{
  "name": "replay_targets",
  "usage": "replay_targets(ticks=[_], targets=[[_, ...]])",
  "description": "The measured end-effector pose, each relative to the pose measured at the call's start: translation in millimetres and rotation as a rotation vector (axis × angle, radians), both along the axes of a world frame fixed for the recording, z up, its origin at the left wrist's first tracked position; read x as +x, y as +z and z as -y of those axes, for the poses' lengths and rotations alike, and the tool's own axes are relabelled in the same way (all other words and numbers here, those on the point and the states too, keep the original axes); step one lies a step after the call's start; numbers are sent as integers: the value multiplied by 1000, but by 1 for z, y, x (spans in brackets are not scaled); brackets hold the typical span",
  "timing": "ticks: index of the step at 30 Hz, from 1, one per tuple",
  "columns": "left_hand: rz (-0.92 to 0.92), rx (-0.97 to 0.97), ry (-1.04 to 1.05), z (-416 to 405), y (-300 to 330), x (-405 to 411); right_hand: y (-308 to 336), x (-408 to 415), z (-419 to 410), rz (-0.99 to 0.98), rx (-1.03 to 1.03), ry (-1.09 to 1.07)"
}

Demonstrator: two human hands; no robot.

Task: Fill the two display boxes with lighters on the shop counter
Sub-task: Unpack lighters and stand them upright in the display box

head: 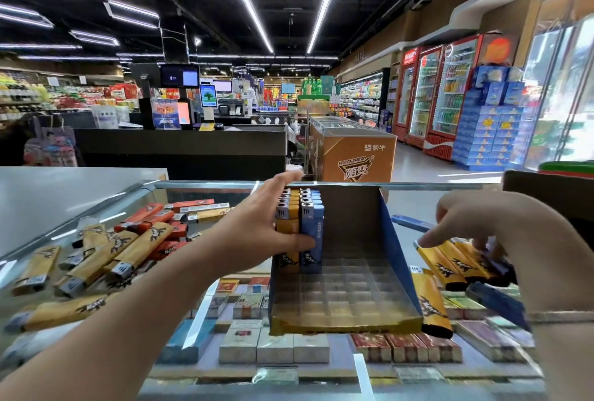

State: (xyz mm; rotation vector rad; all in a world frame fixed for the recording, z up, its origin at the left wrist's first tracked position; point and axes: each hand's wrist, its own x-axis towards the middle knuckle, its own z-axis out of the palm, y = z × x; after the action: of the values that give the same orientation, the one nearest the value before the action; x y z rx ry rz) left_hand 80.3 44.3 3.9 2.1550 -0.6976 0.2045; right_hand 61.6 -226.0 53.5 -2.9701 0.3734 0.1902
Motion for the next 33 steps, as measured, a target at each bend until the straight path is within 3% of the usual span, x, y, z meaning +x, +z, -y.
replay_targets(ticks=[11, 22, 26, 33], targets=[[-35, -46, -38, 0, -1, 1, -12, 5, -2, -89, -90, 94], [-7, -30, -44, -1, -2, 2, -20, 15, -1, -116, 59, 80], [19, -4, -35, -1, -2, 2, -31, 25, -6, -19, 166, 86], [34, 20, -31, 0, -1, 0, -44, 36, -15, 105, 160, 75]])
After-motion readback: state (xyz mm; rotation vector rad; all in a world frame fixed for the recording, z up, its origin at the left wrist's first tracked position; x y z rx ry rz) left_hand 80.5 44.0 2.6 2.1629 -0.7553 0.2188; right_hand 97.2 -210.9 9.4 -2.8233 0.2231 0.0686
